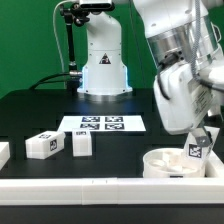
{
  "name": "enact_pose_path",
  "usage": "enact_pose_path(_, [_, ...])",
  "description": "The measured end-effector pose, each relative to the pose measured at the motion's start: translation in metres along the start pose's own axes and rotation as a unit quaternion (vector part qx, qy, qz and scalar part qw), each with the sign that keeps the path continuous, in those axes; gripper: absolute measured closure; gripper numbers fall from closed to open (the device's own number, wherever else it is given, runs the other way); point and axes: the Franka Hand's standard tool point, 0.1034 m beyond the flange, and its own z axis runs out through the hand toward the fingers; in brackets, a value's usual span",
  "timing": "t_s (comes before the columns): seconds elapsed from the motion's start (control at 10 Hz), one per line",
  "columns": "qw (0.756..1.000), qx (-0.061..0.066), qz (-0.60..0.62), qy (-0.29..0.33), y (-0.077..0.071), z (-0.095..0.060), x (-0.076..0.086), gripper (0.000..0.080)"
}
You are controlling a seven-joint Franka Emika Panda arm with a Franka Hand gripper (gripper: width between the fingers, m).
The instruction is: Assemble stool
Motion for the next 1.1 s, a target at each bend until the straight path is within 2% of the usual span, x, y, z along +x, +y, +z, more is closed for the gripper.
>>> enact_pose_path(0.1, [0.999,0.009,-0.031,-0.003,-0.008,-0.013,0.003,0.0170])
enact_pose_path(0.2, [0.999,0.014,-0.048,-0.004,-0.013,-0.022,0.004,0.0156])
enact_pose_path(0.4, [0.996,0.011,-0.090,0.004,-0.020,-0.047,0.008,0.0151])
enact_pose_path(0.5, [0.997,0.009,-0.083,0.001,-0.022,-0.051,0.010,0.0151])
enact_pose_path(1.1, [0.996,0.007,-0.085,0.003,-0.020,-0.047,0.009,0.0150])
